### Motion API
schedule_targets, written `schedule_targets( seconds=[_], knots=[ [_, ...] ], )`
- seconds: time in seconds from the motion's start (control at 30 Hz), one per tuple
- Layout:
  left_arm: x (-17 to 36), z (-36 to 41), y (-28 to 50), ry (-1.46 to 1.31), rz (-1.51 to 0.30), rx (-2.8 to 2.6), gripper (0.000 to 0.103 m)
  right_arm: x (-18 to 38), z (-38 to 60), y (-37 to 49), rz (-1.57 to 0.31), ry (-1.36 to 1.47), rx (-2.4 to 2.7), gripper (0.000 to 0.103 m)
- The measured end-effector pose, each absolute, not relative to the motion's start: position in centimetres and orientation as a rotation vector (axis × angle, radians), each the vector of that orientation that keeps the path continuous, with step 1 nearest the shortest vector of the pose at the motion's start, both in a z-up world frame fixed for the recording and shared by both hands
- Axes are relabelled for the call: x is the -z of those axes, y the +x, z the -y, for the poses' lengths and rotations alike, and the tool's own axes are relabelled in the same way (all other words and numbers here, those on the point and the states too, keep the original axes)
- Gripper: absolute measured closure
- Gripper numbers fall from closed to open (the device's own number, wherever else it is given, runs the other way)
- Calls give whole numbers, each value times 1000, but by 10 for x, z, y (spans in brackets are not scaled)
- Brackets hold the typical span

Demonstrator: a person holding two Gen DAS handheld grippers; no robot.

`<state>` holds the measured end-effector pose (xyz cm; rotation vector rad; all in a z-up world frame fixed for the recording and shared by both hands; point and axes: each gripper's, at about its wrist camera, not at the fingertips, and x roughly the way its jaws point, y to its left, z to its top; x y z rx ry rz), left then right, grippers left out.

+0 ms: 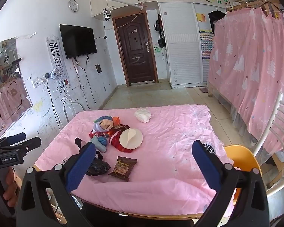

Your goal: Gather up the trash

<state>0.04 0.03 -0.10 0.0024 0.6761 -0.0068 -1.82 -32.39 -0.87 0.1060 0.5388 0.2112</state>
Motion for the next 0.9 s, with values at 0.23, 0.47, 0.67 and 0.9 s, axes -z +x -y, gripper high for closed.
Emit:
schedule_targets(
  seconds=[0.23,0.47,0.67,0.9],
  knots=[
    [-1,-1,-1,4,-674,8,6,9,323,-18,-538,107,-216,11],
    [0,-1,0,5,-675,6,6,9,325,-16,-536,111,-221,11],
    [0,-1,0,6,-674,6,6,8,325,-16,-536,110,-219,11],
    [0,-1,1,6,-675,6,6,8,325,-16,-535,109,-220,11]
  ],
)
